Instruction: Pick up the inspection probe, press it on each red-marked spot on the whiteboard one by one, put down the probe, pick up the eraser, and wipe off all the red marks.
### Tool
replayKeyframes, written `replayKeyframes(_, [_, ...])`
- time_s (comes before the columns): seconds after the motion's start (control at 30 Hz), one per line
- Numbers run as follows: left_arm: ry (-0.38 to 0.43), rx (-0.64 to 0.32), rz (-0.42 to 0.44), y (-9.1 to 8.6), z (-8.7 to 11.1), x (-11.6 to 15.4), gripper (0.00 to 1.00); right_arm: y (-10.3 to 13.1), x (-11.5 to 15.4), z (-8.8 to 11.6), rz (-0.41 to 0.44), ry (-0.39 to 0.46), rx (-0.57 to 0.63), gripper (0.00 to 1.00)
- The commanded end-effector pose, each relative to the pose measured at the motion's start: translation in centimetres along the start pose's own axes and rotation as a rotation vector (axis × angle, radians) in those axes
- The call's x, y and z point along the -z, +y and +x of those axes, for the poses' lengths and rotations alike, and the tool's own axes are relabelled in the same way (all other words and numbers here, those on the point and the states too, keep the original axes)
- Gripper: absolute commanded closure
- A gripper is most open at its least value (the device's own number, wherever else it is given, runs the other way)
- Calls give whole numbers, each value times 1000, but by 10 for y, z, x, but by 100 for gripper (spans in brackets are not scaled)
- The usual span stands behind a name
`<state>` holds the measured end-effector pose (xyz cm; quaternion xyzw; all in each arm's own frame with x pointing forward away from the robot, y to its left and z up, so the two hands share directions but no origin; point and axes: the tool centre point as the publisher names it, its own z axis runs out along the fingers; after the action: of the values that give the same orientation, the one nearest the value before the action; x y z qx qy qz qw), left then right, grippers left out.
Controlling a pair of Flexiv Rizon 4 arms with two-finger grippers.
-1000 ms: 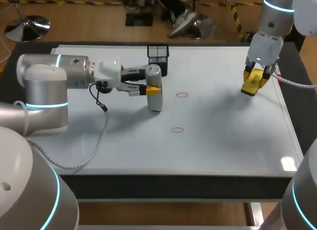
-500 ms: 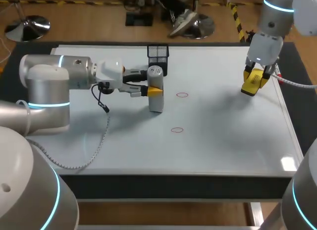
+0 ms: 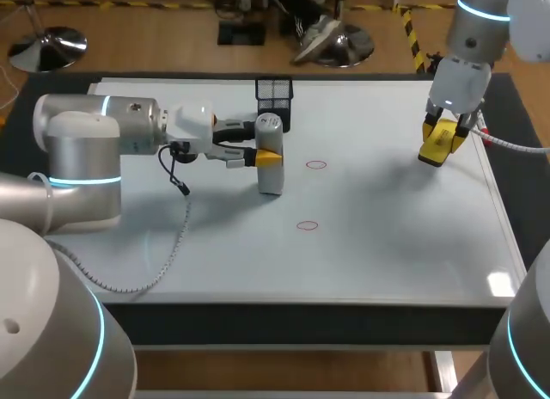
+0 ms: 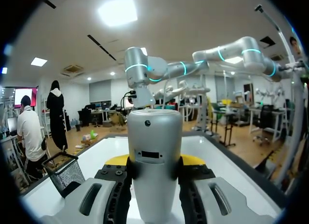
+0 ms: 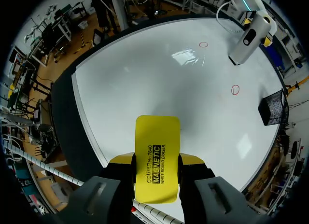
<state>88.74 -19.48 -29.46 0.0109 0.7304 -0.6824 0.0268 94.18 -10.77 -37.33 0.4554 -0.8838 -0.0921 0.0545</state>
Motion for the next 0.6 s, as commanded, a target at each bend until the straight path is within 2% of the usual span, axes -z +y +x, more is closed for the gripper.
replayKeyframes(0.03, [-1,-2,-1,-2,0,3,100,0,1,0,2,3,1,100])
replayKeyframes(0.23, [-19,-10,5,-15,0,14,100,0,1,0,2,3,1,100])
replayKeyframes(0.6, [-139,1,14,-37,8,60,100,0,1,0,2,3,1,100])
